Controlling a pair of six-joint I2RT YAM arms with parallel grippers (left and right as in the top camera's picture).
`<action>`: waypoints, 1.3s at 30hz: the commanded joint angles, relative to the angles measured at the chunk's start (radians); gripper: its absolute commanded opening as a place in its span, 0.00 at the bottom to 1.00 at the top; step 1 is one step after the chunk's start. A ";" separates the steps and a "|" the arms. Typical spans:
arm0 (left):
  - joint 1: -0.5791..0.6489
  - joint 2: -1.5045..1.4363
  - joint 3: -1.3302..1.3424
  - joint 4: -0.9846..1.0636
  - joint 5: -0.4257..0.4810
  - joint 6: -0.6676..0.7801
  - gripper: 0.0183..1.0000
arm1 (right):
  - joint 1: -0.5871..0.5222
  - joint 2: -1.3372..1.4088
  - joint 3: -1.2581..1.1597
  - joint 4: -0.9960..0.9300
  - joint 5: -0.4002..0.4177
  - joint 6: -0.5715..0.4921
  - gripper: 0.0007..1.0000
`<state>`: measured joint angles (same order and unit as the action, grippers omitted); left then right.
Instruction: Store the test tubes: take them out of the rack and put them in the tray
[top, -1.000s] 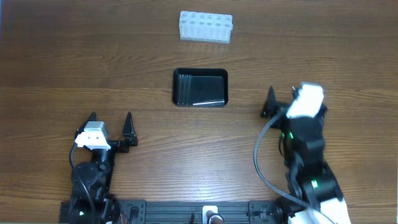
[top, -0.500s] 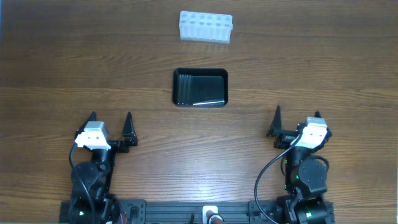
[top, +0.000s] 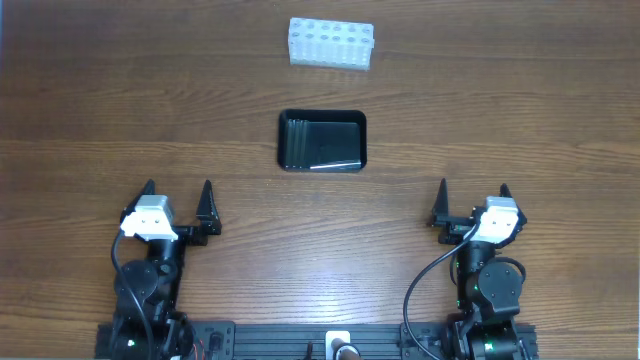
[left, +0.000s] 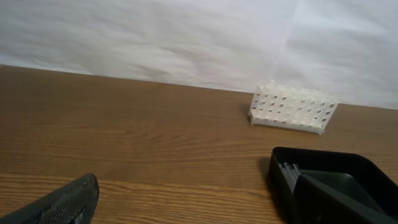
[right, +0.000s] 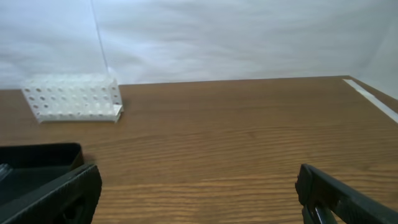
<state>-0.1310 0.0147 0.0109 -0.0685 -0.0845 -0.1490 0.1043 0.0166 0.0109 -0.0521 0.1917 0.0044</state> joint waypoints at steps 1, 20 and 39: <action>0.005 -0.008 -0.005 0.001 0.010 0.015 1.00 | -0.007 -0.011 -0.006 -0.008 -0.050 -0.055 0.99; 0.005 -0.008 -0.005 0.001 0.010 0.015 1.00 | -0.083 -0.011 -0.006 -0.013 -0.108 0.006 0.99; 0.005 -0.008 -0.005 0.001 0.010 0.015 1.00 | -0.104 -0.011 -0.006 -0.015 -0.117 0.006 0.99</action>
<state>-0.1310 0.0147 0.0109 -0.0685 -0.0845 -0.1490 0.0078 0.0166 0.0109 -0.0624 0.0872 0.0006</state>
